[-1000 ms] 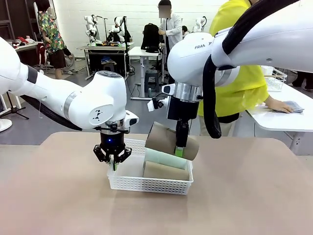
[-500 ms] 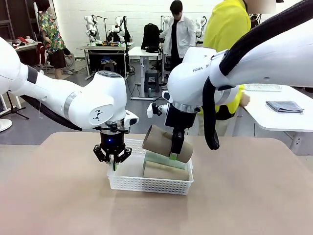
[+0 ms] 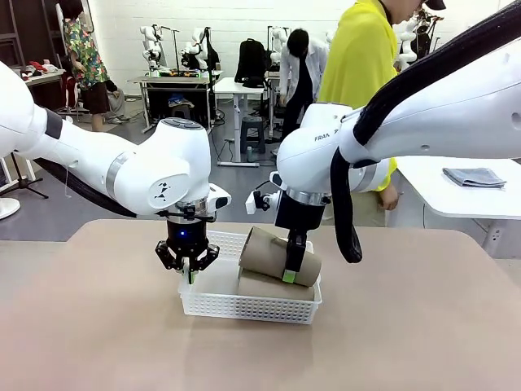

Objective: Clean and organize the cups into the basket.
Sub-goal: Pick up the Reusable plastic cup from the right side of the table and stack it inside the Organizing basket in the center of the table.

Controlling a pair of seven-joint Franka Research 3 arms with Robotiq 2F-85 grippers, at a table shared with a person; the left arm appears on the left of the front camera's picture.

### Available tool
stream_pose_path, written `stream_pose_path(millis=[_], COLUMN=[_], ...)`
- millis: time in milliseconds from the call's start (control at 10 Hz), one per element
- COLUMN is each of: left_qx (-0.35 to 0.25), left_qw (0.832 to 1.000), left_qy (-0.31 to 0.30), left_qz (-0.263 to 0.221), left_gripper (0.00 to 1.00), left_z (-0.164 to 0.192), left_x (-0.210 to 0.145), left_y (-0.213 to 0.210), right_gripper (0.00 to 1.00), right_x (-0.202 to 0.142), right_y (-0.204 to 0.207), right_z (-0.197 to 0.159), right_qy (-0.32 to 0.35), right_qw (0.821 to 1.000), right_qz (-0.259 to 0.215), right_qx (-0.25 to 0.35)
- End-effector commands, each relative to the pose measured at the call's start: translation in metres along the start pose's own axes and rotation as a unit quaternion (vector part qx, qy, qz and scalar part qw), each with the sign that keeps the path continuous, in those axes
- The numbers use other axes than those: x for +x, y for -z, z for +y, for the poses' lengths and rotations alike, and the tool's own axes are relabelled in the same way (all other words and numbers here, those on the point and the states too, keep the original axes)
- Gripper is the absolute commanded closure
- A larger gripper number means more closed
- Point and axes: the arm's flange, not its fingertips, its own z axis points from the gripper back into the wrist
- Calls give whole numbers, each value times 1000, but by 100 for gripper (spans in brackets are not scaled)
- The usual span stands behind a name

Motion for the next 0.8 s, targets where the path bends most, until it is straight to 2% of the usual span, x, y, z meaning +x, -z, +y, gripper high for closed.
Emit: stream_pose_path(millis=[0,200,400,700], left_qx=[1,1,1,1], left_qw=[1000,1000,1000,1000], left_qy=[1,1,1,1], left_qz=[-2,-2,-2,-2], left_gripper=[100,100,100,100], left_z=[0,0,0,0], left_x=[-1,-1,-1,-1], left_y=[-1,-1,-1,-1], right_gripper=[19,19,0,0], right_x=[2,3,5,6], right_y=[3,7,5,-3], right_z=[-7,-10,-9,-5], right_qy=[1,-2,-4,-5], right_qw=[1000,1000,1000,1000], right_qz=[6,5,5,7], right_qx=[-9,-6,1,-3])
